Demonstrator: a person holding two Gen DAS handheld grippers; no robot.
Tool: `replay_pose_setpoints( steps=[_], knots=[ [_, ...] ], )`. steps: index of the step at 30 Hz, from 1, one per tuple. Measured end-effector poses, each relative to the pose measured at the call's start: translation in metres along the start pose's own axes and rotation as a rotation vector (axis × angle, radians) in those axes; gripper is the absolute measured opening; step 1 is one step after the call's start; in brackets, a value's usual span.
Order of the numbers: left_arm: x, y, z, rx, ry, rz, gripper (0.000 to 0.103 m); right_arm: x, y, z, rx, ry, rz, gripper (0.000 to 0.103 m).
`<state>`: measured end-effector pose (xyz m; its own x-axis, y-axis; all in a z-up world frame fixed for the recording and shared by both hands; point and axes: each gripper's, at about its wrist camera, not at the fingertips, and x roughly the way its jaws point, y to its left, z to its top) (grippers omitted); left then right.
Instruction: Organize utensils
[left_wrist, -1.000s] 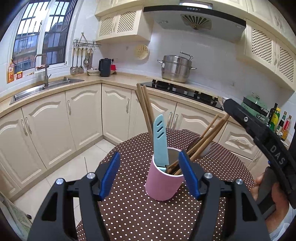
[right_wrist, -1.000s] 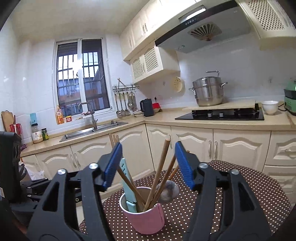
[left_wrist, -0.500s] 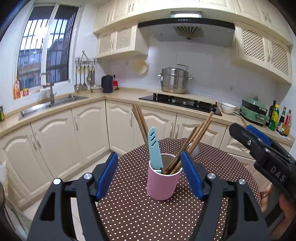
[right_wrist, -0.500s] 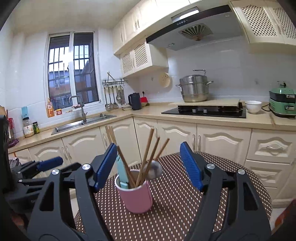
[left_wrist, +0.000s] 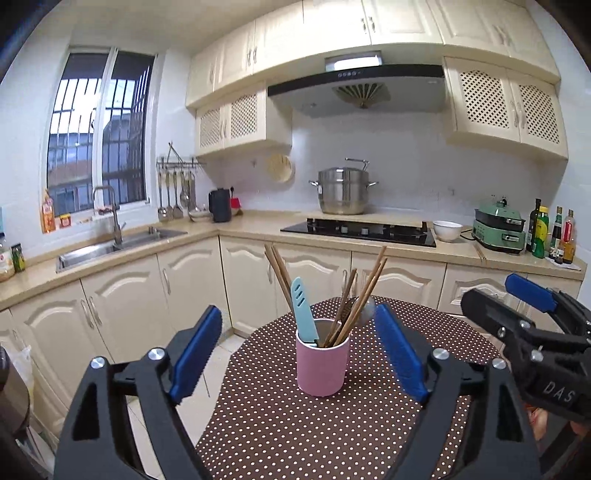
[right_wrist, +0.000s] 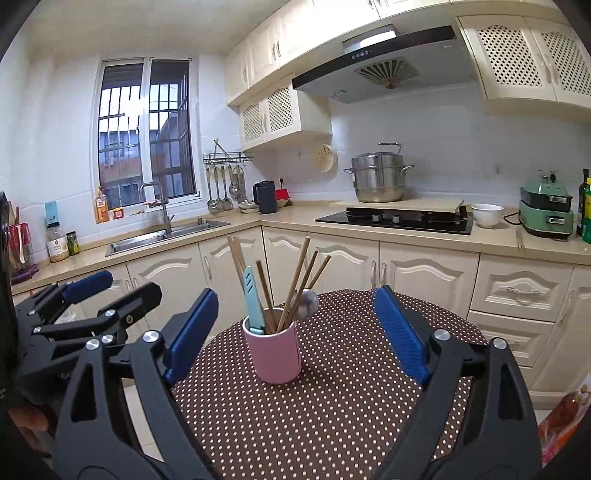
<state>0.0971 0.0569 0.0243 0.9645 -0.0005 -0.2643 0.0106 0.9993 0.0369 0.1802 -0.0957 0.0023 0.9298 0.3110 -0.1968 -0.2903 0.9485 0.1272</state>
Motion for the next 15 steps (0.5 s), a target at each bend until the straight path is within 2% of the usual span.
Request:
replay_pose_setpoints(
  steps=[3,15],
  knots=[
    [-0.013,-0.002,0.001,0.002,-0.008,0.009,0.089,-0.014,0.004,0.0,-0.013,-0.009,-0.007,0.089],
    [-0.061,-0.004,0.002,-0.015,-0.084,0.026,0.089,-0.053,0.016,0.007,-0.049,-0.056,-0.015,0.091]
  ],
)
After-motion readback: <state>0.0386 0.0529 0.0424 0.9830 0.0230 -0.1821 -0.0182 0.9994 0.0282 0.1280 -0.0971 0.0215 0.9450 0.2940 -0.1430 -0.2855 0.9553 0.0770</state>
